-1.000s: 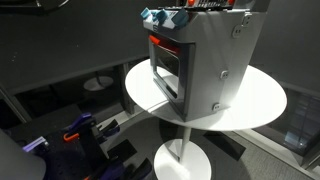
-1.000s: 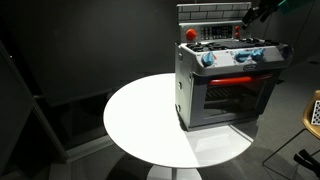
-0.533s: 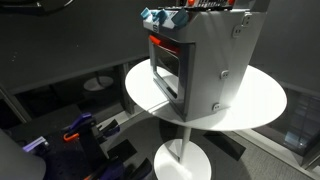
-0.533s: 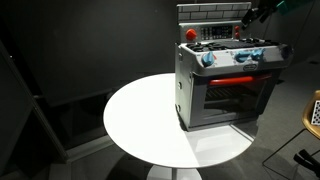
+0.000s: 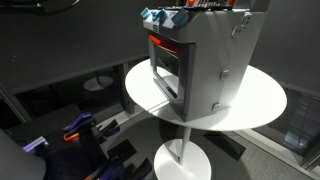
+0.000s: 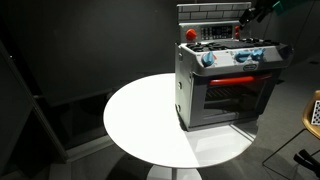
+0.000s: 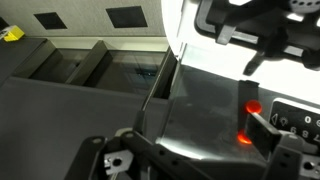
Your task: Press the top red button on the right
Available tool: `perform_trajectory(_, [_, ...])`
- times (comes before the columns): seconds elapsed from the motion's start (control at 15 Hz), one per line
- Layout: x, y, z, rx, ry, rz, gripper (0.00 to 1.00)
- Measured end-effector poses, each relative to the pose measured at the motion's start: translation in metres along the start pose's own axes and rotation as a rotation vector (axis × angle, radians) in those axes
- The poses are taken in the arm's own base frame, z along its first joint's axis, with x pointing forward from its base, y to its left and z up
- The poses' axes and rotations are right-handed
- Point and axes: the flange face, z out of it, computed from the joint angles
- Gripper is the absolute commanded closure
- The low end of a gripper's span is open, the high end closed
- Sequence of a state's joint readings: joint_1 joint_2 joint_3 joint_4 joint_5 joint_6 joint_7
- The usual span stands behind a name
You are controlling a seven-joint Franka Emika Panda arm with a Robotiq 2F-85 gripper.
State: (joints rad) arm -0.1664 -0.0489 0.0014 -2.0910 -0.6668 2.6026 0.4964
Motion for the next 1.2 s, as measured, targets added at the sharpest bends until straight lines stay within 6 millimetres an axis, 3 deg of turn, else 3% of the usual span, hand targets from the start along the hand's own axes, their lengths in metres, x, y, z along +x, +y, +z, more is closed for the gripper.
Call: perform_trajectory(1.2, [0.0056, -0.0009, 0.0094, -0.001, -0.004, 0.001, 0.00])
